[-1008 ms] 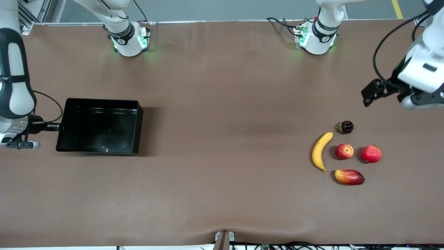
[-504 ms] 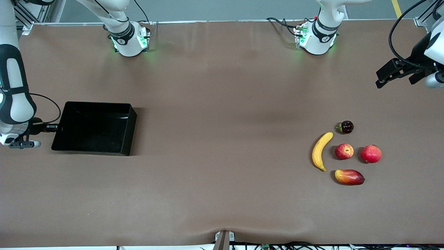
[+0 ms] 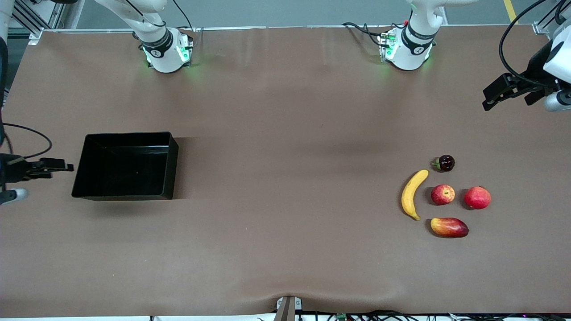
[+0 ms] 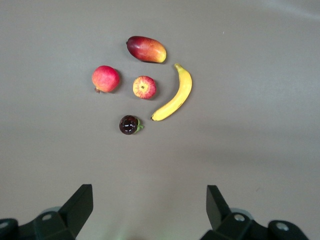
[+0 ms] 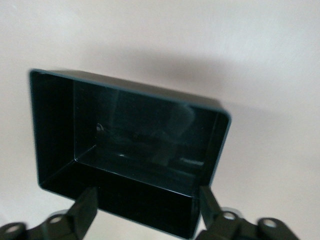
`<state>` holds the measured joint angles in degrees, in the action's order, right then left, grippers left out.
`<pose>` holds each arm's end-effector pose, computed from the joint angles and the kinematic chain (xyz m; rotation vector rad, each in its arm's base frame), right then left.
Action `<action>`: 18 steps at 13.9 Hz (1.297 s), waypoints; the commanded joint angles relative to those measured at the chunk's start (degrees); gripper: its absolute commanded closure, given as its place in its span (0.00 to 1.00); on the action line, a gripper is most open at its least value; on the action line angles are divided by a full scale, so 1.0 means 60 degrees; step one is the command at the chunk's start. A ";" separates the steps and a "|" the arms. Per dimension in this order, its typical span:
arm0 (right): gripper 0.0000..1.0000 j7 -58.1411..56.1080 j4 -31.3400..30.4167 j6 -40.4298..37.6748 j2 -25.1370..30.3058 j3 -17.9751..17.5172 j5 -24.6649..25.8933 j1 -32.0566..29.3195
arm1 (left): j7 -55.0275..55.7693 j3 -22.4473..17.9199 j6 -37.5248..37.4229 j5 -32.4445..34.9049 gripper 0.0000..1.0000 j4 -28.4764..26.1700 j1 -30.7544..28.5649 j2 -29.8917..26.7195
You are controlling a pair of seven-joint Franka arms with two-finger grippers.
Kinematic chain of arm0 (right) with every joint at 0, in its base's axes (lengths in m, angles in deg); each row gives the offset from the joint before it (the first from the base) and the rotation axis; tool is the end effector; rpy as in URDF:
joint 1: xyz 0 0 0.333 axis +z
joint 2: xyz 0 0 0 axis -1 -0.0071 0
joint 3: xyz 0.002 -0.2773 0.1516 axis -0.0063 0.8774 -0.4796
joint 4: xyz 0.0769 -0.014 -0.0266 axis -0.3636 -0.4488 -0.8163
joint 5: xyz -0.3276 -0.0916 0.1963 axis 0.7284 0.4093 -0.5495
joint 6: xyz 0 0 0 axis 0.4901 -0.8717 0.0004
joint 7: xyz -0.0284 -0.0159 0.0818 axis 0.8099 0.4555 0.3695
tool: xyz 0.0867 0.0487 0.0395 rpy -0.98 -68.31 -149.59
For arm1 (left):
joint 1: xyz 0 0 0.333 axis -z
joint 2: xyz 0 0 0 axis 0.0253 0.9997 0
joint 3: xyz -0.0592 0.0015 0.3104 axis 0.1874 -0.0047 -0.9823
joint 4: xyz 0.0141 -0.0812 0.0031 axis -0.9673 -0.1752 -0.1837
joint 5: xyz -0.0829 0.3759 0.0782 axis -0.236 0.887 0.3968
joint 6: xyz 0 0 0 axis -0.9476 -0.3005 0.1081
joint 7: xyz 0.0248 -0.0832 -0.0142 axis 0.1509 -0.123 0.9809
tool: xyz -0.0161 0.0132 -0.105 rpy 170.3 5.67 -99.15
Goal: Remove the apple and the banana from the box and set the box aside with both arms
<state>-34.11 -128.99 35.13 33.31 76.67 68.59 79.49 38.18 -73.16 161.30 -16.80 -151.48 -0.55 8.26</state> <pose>0.6472 -0.1776 0.4288 -2.9108 -0.3742 0.2838 0.5296 -0.0560 0.6623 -3.1082 -0.1719 -0.0216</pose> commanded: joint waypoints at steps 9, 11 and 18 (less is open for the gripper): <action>0.00 0.0047 0.2667 -0.1955 0.1196 0.0071 0.0555 0.1154 | -0.0297 -0.0053 -0.0137 -0.0046 0.00 -0.0012 -0.0048 -0.0045; 0.00 0.1594 0.2564 -0.2963 0.1608 0.0041 0.0555 0.1185 | -0.0356 -0.0039 -0.0151 -0.0046 0.00 0.0003 -0.0019 -0.0045; 0.00 0.3312 -0.1548 -0.2516 0.5077 -0.0075 0.0614 0.1536 | -0.1234 0.0035 -0.0123 -0.0192 0.00 -0.0084 -0.0048 -0.0074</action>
<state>-18.26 -125.34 16.05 53.82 76.66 71.23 87.60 33.47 -72.88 160.76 -16.80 -151.73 -0.52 8.27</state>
